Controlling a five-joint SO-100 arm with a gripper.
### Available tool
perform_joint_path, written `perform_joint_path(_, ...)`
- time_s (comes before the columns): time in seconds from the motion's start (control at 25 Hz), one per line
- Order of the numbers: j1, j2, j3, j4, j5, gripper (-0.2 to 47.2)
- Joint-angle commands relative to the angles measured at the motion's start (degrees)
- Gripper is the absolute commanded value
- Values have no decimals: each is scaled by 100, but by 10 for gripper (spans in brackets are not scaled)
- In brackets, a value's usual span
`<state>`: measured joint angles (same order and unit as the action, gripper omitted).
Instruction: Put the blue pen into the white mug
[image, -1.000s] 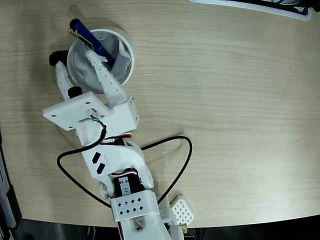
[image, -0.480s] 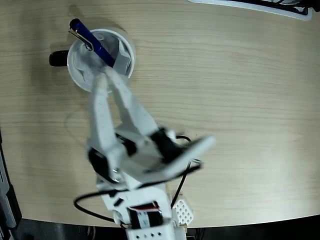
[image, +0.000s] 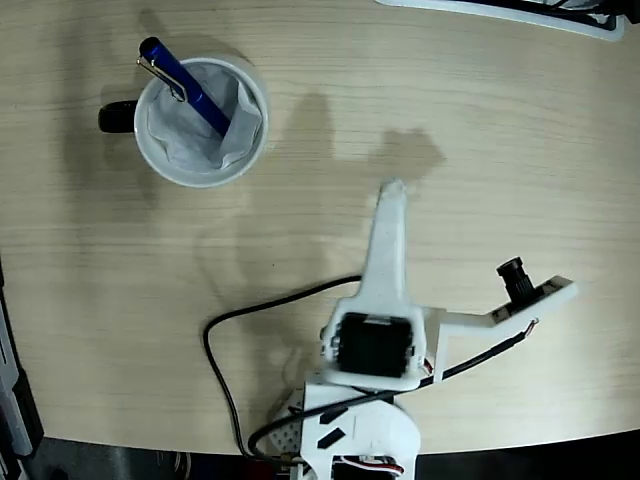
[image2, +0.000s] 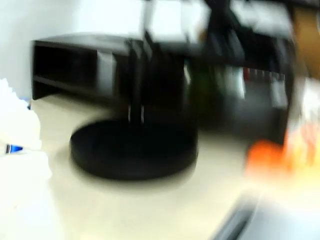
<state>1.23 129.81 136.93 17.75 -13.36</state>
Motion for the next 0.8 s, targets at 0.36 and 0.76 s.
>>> perform_joint_path(0.36, 369, 2918, 2531, 2153, 703, 0)
perform_joint_path(0.76, -35, 4799, 3164, 4017, 729, 0)
